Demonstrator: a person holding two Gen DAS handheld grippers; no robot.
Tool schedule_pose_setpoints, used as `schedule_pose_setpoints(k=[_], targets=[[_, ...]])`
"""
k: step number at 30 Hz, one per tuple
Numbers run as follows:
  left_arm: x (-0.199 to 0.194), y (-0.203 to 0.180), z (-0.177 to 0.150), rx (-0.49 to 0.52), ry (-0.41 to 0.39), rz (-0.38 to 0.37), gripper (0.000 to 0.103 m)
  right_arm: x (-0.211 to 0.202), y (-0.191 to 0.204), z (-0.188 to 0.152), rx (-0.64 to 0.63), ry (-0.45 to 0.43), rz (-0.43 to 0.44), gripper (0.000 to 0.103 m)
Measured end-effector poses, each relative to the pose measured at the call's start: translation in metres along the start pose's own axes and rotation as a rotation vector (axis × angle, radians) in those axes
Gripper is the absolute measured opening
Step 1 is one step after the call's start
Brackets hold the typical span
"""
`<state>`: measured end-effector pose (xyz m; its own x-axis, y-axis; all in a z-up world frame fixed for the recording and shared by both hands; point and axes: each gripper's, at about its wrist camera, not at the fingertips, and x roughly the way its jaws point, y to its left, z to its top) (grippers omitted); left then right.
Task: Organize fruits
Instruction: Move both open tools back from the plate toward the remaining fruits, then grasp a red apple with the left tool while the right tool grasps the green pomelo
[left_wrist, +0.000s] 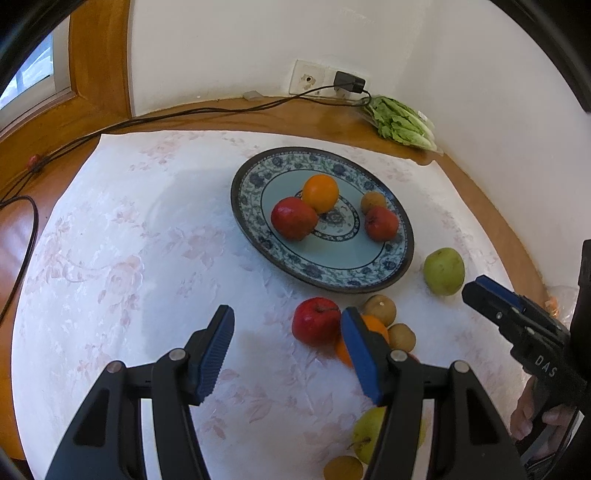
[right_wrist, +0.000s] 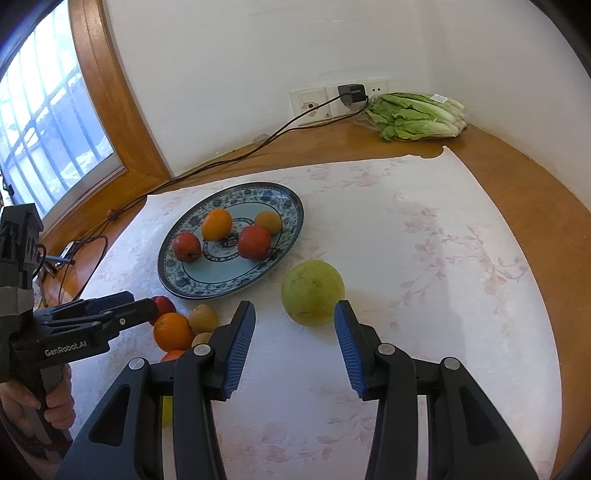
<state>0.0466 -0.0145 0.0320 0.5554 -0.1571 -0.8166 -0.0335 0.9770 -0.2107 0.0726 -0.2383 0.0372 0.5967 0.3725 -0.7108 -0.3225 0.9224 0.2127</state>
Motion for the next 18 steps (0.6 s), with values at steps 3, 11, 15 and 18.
schedule_pose_setpoints(k=[3, 11, 15, 18], targets=[[0.001, 0.0, 0.0, 0.002, 0.003, -0.004, 0.063, 0.001, -0.001, 0.0, 0.001, 0.002, -0.001, 0.046], [0.001, 0.0, 0.0, -0.007, -0.006, -0.014, 0.062, 0.005, -0.003, 0.0, 0.004, 0.006, -0.002, 0.046], [0.003, 0.002, 0.0, -0.027, -0.008, -0.035, 0.059, 0.01, -0.003, 0.001, 0.005, 0.014, -0.003, 0.046], [0.004, 0.002, 0.001, -0.036, -0.012, -0.046, 0.056, 0.014, -0.003, 0.002, 0.008, 0.02, -0.002, 0.046]])
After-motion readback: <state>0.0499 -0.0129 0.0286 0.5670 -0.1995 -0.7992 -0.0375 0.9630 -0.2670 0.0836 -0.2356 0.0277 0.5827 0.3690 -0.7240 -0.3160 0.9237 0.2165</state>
